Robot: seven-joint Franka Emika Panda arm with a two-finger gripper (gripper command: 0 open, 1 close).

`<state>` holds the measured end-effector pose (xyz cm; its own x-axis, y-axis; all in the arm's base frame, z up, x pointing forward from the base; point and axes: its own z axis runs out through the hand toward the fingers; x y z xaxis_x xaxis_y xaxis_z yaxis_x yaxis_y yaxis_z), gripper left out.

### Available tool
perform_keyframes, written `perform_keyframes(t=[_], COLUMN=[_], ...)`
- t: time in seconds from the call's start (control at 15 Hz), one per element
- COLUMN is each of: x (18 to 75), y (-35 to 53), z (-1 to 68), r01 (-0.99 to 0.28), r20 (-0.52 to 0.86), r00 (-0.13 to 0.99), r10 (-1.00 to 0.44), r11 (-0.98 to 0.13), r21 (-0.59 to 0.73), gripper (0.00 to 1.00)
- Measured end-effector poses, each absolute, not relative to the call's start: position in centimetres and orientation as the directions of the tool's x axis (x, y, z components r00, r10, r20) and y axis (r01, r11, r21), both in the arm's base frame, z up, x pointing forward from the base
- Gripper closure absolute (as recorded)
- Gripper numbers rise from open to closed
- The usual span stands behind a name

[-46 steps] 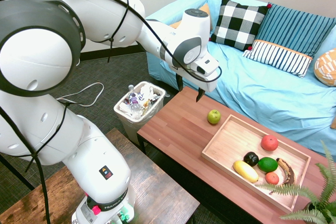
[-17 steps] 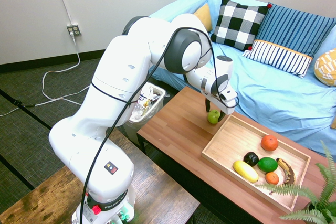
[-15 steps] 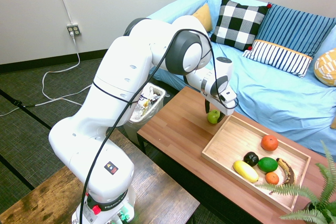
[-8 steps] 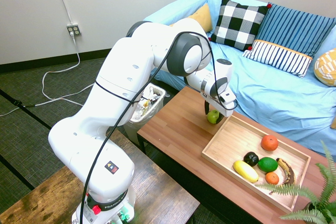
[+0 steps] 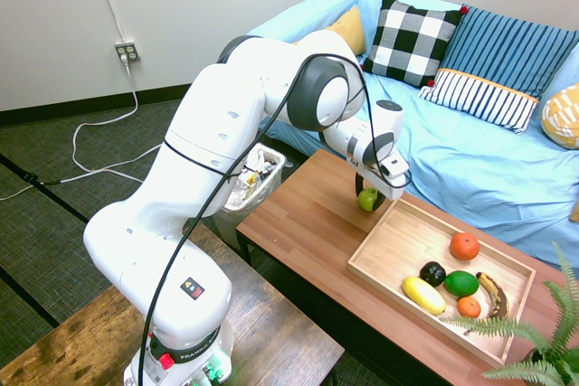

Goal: Put the apple in the tray

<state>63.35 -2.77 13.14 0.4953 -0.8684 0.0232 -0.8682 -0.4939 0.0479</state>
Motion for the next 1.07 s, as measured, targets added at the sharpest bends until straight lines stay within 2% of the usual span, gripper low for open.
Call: perform_keyframes(t=[0.2,0.47,0.8,1.07], x=[63.2,58.6,53.3,53.3], y=[-5.9,-13.0,-18.7,-18.3], z=[18.2,21.6,17.5,13.2], r01=[-0.883,-0.917,-0.936,-0.939], r20=[0.052,0.070,0.023,-0.012], r00=[0.468,0.397,0.351,0.345], r10=[-0.882,-0.915,-0.936,-0.939], r11=[-0.469,-0.398,-0.351,-0.345], r21=[-0.004,-0.006,0.012,0.016], gripper=[1.00,1.00,1.00,1.00])
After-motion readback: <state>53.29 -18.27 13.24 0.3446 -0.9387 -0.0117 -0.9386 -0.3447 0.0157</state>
